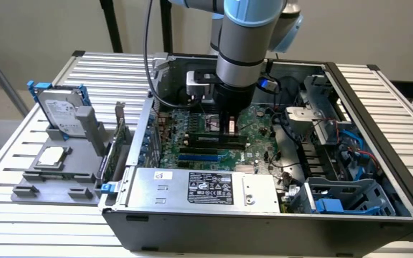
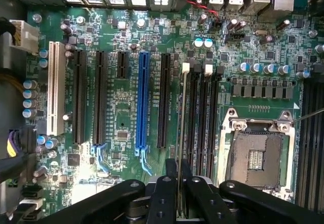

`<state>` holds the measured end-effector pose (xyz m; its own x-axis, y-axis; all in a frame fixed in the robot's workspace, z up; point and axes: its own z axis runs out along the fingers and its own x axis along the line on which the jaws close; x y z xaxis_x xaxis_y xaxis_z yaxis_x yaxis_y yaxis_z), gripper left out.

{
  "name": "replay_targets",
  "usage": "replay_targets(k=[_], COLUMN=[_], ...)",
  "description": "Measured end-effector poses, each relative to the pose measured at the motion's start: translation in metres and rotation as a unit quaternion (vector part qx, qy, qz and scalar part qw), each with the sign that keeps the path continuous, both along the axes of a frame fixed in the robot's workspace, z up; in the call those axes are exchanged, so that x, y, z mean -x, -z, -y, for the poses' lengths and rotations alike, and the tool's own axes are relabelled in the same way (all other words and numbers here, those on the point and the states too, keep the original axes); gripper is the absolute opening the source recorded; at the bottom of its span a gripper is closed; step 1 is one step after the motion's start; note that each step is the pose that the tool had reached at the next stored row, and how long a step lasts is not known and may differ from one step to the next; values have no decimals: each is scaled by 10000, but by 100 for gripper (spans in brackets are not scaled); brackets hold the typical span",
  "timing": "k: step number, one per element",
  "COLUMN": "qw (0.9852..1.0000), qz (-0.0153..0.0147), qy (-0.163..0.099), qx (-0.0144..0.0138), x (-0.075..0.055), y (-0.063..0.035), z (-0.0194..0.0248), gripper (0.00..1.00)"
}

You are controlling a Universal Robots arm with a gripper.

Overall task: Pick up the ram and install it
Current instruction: 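Insert the ram into the slot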

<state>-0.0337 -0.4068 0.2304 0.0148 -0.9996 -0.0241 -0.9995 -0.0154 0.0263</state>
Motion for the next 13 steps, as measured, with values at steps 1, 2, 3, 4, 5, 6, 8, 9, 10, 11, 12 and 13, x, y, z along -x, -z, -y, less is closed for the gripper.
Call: replay_targets(k=[1, 2, 3, 4, 5, 6, 8, 9, 10, 11, 12, 13], qw=[10000, 10000, 10000, 10000, 10000, 10000, 10000, 10000, 10000, 10000, 10000, 10000], qz=[0, 0, 0, 0, 0, 1, 0, 0, 0, 0, 0, 0], qy=[0, 0, 0, 0, 0, 0, 1, 1, 1, 1, 0, 0], qx=[0, 0, 1, 1, 0, -1, 1, 1, 1, 1, 0, 0], x=[0, 0, 0, 1, 0, 0, 1, 1, 1, 0, 0, 0], y=[5, 4, 4, 5, 11, 17, 24, 27, 30, 33, 35, 37], z=[-2, -2, -2, -2, -3, -4, -11, -16, -21, -26, -30, -34], gripper=[14, 14, 14, 14, 14, 14, 14, 14, 14, 14, 14, 14])
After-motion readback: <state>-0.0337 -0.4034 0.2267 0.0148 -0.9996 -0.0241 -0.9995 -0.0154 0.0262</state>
